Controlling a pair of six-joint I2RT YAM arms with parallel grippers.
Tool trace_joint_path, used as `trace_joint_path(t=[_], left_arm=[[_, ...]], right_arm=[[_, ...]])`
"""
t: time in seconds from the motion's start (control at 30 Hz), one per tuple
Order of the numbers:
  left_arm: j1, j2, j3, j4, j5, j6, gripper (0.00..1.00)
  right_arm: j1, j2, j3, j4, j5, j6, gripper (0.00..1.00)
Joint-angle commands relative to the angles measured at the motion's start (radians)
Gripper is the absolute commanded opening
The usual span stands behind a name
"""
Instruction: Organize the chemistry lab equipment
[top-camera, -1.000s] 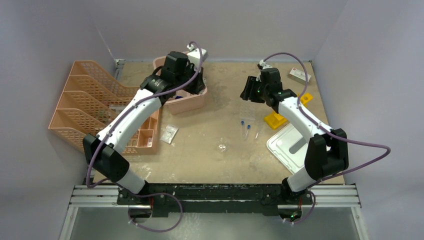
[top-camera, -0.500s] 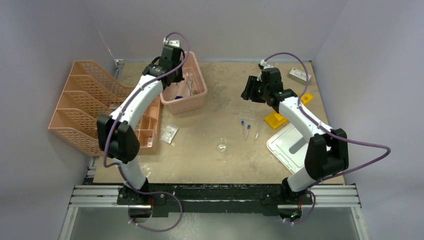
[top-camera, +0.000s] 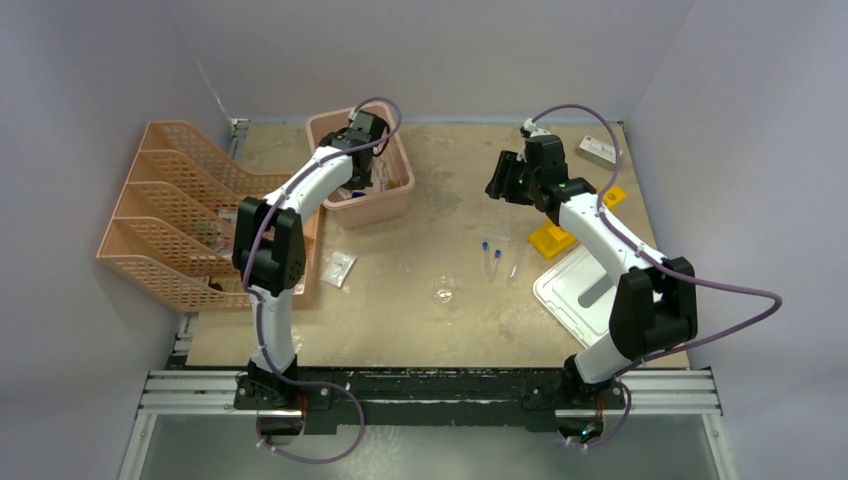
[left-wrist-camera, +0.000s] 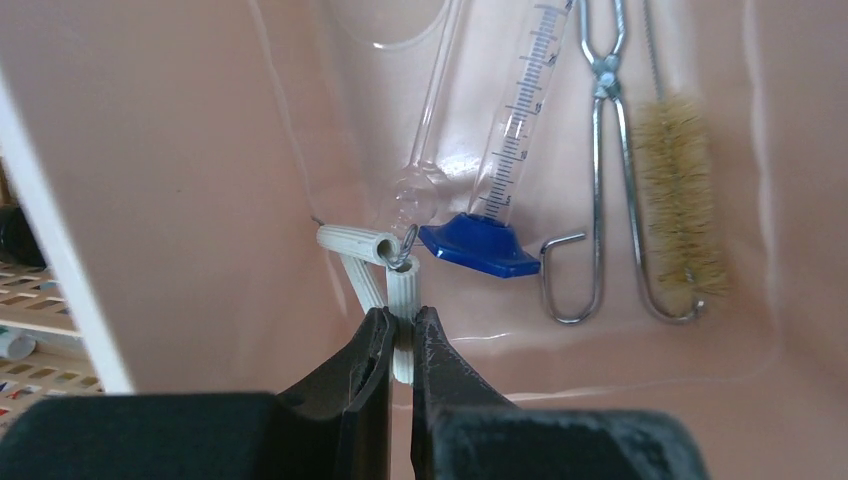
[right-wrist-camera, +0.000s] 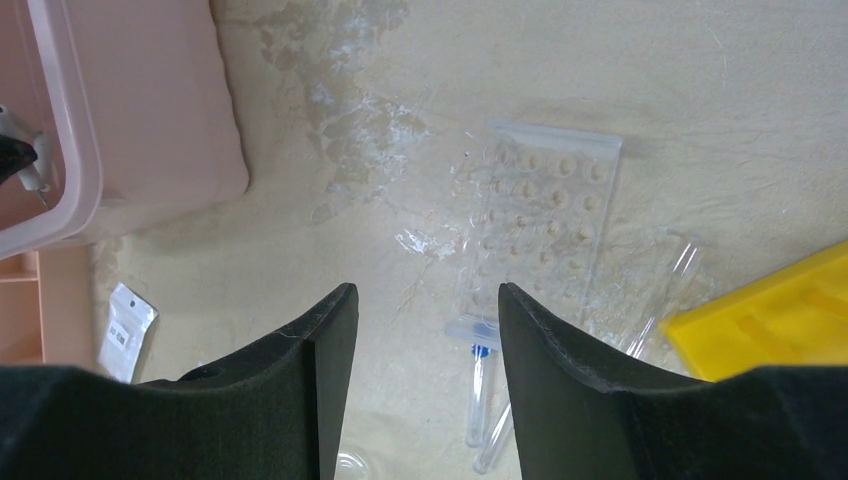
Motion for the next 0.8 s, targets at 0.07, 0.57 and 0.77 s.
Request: trace_joint_path(t=[0.07, 0.57, 0.77], left_arm=[[-0.001, 0.055, 0.064, -0.016, -0.064, 0.066, 0.00], [-0.015, 0.015, 0.085, -0.011, -0.025, 0.064, 0.35], [-0.015, -0.083, 0.120, -0.011, 0.091, 0.029, 0.45]], right_arm=[[-0.005, -0.004, 0.052, 0.003, 0.033, -0.017, 0.56], [-0.006, -0.002, 0.054, 0.000, 0.028, -0.011, 0.56], [-0.006, -0.011, 0.041, 0.007, 0.024, -0.001, 0.56]])
